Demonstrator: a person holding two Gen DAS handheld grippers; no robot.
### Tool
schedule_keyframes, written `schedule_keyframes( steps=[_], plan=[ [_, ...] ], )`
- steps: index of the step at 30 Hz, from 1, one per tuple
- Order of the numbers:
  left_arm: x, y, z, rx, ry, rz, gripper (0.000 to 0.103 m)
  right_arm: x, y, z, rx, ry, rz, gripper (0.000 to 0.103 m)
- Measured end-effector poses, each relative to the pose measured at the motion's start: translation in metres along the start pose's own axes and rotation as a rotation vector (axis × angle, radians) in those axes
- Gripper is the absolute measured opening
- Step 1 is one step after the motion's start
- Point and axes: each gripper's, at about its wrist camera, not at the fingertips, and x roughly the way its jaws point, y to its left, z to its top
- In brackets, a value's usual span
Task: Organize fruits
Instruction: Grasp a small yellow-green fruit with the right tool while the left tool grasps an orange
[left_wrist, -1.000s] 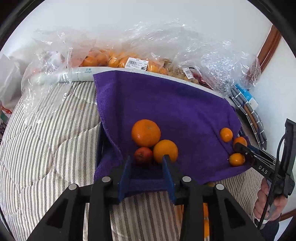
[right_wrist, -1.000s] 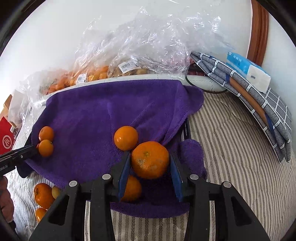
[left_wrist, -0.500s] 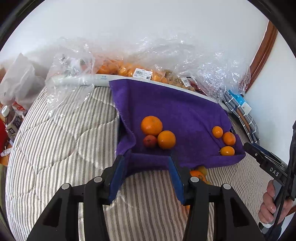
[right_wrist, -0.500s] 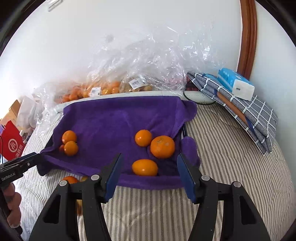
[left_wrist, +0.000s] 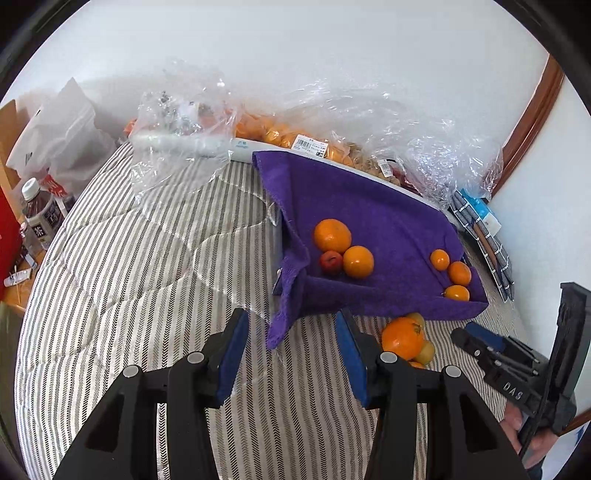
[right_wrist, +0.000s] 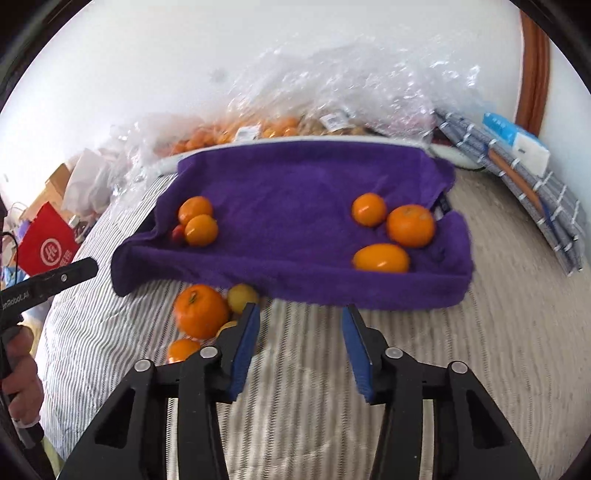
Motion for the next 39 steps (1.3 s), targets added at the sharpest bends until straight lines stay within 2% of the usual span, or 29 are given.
schedule_keyframes(
  steps=[7, 14, 17, 19, 25, 32, 39],
  plan=[
    [0.004, 0.003, -0.003, 0.005, 0.018, -0.004, 0.046, 0.013, 0.028, -0.012, -0.055, 0.043, 0.065, 0.042],
    [0.003, 0.001, -0.007, 0.032, 0.020, 0.004, 0.046, 0.029, 0.033, -0.015, -0.046, 0.084, 0.052, 0.036],
    [0.003, 0.001, -0.009, 0.040, 0.021, 0.008, 0.046, 0.033, 0.030, -0.016, -0.030, 0.089, 0.060, 0.028],
    [0.005, 0.000, -0.011, 0.037, 0.029, 0.001, 0.046, 0.031, 0.028, -0.016, -0.023, 0.078, 0.050, 0.028],
    [0.015, -0.015, -0.018, 0.056, 0.052, -0.036, 0.046, 0.015, 0.007, -0.017, 0.008, 0.043, 0.023, 0.028],
    [0.028, -0.056, -0.022, 0.108, 0.074, -0.131, 0.046, -0.006, -0.026, -0.025, 0.049, 0.021, -0.025, 0.028],
    [0.051, -0.094, -0.030, 0.163, 0.128, -0.143, 0.048, -0.019, -0.053, -0.030, 0.080, 0.007, -0.060, 0.028]
  ],
)
